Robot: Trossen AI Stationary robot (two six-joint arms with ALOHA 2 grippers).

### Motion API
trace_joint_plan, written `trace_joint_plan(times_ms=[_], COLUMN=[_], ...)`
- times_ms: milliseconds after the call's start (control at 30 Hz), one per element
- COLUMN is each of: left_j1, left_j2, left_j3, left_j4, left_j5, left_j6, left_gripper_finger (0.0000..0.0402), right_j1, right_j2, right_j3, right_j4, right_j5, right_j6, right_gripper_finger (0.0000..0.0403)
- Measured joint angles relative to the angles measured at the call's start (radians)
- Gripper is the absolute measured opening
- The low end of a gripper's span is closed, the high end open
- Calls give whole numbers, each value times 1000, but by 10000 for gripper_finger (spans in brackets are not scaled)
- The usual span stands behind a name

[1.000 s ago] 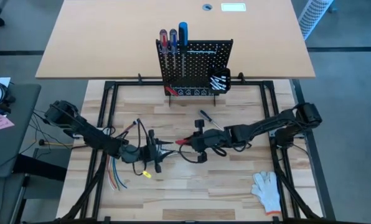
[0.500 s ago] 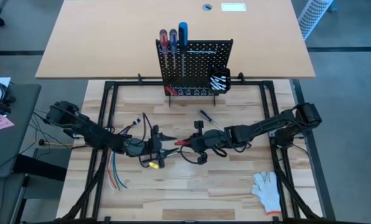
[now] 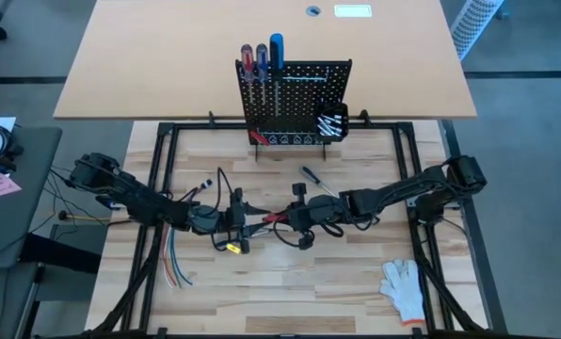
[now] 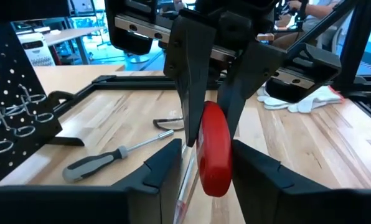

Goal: Hang tools onto peg board
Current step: Hang the allen wrench on the pegboard

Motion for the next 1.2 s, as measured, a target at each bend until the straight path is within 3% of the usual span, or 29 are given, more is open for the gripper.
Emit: trace_joint_plan(times_ms=[267,367,500,733,900,967,1067,1200], left_j1=[0,0,-4,-42,-20,12,81,210], left_j2=[0,0,0,1,1,0,0,0], left_j3=[0,0,0,0,-1,0,0,0], left_j4=[0,5,5,-4,59,151,287,385], left_j5=[18,44,34,-187,-344,-340,-252,-147], left_j6=[1,18,9,38,123,215,364,422], left_gripper_finger=[76,43,39,39,39,39,39,39], right_j1=[0,1,3,57,120,143,176,203], right_j2=[0,0,-11,-224,-386,-439,-498,-539], right_j3=[0,0,1,-6,-47,-64,-89,-102], right_j4=[1,-1,-64,-326,-437,-435,-421,-420], right_j5=[-1,-6,13,324,395,412,429,444], right_j6=[3,6,-31,25,84,93,90,81], right_gripper_finger=[57,77,114,136,130,128,127,127])
